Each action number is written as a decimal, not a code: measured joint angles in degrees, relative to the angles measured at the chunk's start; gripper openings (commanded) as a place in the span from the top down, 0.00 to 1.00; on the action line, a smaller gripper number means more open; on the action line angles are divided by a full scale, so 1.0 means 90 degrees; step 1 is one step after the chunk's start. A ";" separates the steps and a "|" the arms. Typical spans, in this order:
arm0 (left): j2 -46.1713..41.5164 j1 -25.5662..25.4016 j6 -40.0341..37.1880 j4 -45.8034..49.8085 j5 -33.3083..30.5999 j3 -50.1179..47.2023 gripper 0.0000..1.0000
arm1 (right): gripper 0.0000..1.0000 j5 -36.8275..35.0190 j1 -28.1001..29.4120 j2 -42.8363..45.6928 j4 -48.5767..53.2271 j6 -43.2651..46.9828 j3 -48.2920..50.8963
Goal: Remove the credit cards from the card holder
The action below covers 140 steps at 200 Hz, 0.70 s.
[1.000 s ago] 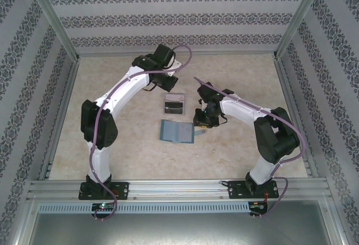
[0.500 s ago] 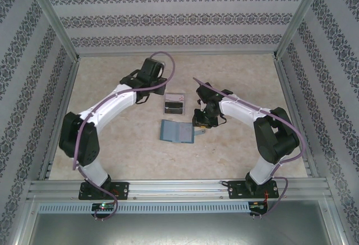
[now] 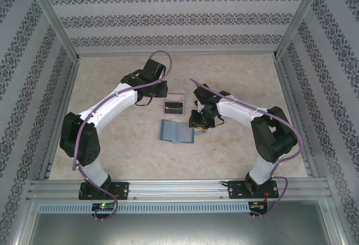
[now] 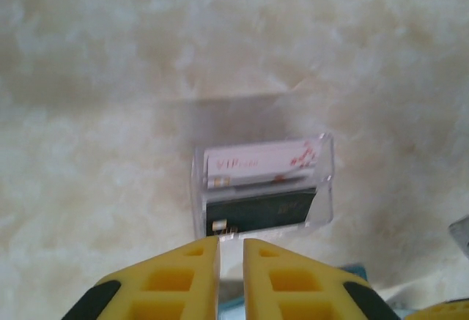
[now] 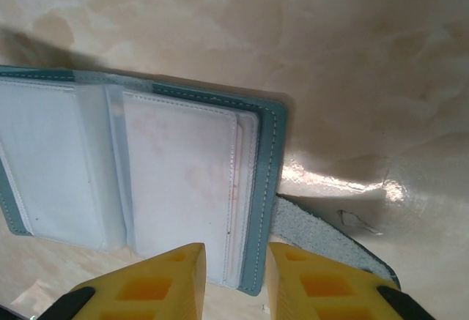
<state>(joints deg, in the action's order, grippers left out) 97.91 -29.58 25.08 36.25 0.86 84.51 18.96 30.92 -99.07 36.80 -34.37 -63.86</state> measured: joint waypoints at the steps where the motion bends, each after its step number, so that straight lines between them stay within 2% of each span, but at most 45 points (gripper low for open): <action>1: 0.0000 -0.0022 0.0022 0.0034 -0.0017 -0.0002 0.79 | 0.71 0.0000 0.0000 -0.0005 -0.0002 0.0002 0.0002; 30: 0.0000 -0.0461 0.0476 0.0369 -0.0316 -0.0029 0.78 | 0.71 0.0024 -0.0002 -0.0056 -0.0024 0.0002 0.0078; 54: 0.0044 -0.0719 0.0852 0.0556 -0.0243 -0.0034 0.79 | 0.71 0.0049 -0.0007 -0.0095 -0.0070 0.0002 0.0180; 76: 0.0287 -0.0789 0.1141 0.0588 -0.0012 -0.0036 0.81 | 0.71 0.0070 -0.0068 -0.0138 -0.0117 0.0005 0.0267; 108: 0.0699 -0.0840 0.1336 0.0593 0.0406 -0.0044 0.77 | 0.72 0.0119 -0.0204 -0.0277 -0.0233 0.0010 0.0381; 140: 0.0668 -0.0908 0.1598 0.0219 0.0945 -0.0357 0.78 | 0.71 0.0180 -0.0274 -0.0333 -0.0333 0.0022 0.0486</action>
<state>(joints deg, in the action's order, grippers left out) 103.92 -37.76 39.46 38.22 9.37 81.30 20.58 28.45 -102.06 33.80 -34.17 -59.48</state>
